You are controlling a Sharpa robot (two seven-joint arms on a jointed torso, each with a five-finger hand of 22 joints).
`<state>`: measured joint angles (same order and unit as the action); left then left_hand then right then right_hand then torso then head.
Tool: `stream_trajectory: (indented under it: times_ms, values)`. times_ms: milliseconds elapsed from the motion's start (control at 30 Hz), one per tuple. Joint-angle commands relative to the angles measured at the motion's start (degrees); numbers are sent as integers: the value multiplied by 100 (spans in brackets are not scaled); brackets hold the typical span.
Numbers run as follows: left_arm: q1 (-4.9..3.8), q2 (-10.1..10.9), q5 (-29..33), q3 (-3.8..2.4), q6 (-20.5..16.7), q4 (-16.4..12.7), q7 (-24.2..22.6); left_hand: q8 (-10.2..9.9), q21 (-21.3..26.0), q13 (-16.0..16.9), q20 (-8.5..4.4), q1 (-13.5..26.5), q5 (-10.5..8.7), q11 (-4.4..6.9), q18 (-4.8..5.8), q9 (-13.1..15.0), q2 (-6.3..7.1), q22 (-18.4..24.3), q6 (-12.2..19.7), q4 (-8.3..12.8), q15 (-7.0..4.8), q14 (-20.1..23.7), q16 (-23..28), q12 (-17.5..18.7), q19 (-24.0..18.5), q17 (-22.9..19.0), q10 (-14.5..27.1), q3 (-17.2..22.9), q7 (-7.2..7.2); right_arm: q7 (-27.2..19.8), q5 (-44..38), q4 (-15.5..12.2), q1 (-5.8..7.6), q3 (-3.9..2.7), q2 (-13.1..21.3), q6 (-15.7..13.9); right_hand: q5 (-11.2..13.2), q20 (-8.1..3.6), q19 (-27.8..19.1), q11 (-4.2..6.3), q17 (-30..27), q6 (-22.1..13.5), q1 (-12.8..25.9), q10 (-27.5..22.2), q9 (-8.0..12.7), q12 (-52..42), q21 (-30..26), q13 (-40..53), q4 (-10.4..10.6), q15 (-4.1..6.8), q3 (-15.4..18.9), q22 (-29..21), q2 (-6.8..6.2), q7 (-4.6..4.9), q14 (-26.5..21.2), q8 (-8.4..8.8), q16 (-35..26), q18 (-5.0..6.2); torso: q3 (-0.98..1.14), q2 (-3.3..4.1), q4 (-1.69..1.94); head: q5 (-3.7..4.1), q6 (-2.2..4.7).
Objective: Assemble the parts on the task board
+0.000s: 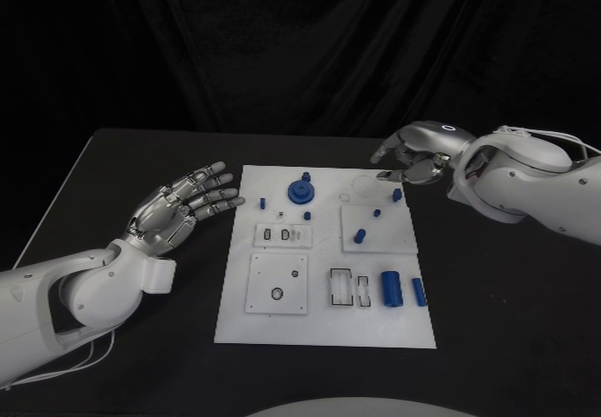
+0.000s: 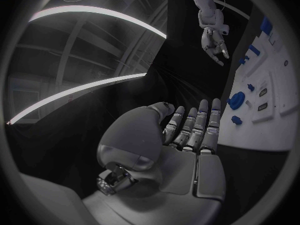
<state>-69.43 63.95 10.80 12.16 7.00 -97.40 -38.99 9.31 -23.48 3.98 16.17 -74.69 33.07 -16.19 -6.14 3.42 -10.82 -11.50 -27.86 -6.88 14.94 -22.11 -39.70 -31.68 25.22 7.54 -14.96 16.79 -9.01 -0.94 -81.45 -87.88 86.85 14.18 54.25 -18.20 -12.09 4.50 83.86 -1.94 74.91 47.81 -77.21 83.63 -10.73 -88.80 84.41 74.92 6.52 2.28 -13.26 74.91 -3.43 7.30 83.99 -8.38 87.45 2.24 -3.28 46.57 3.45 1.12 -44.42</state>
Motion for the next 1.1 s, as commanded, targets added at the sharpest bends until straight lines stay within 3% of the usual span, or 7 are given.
stream_trajectory:
  times_ms: [33,233,400,700,967,1100]
  values:
    - [-2,-36,44,-4,39,1,-452,22,36,5,-6,49,22,-32,94,5,-3,2,-12,4,2,24,-18,-20,-26,-5,0,45,-42,207,164,-96,-48,1,216,-22,50,-2,183,6,1218,41,56,378,-7,-33,55,1205,52,-38,16,996,0,4,503,-14,32,-38,-5,-12,-17,42,-13]
    - [-1,-106,52,-4,87,22,-438,24,36,7,-5,54,22,-37,95,6,1,1,-16,5,2,27,-25,-28,-34,-6,-10,54,-49,271,164,-106,-213,7,593,-226,130,-21,210,34,1235,-45,63,361,21,-27,83,1180,144,-14,79,1029,-46,-20,512,59,45,-47,-25,-21,-11,110,-5]
    - [0,-123,54,-4,110,39,-430,24,35,8,-5,56,23,-40,95,5,0,1,-13,5,3,29,-29,-32,-39,-6,-16,61,-55,269,165,-39,-344,11,686,-318,208,-34,213,45,1232,-45,72,344,29,-19,85,1156,210,-3,124,1034,-74,-30,513,74,42,-47,-6,-14,-42,107,-12]
    - [1,-132,54,-4,133,71,-428,24,35,8,-5,58,23,-42,95,5,0,1,-13,5,3,31,-31,-34,-42,-6,-19,65,-58,360,166,118,-528,12,608,-174,518,-47,130,56,1098,-123,55,169,64,54,-22,939,387,7,251,947,-144,-41,468,151,-68,-12,-6,-21,7,176,-25]
    - [3,-128,54,-4,153,92,-417,24,35,9,-4,61,23,-45,96,5,-2,0,-12,4,4,35,-34,-39,-47,-7,-25,74,-64,371,166,321,-621,12,440,-163,511,-47,106,51,1072,-123,-21,168,67,57,-55,939,384,5,260,922,-162,-32,458,157,-92,-2,-15,-23,-4,171,-47]
    - [4,-132,53,-4,165,103,-408,24,35,9,-4,63,23,-47,96,5,-4,0,-11,3,5,38,-37,-41,-52,-7,-28,81,-68,377,166,420,-640,12,354,-161,496,-46,100,48,1058,-117,-53,159,67,62,-64,927,378,3,260,916,-167,-26,453,156,-104,1,-13,-18,2,205,-54]
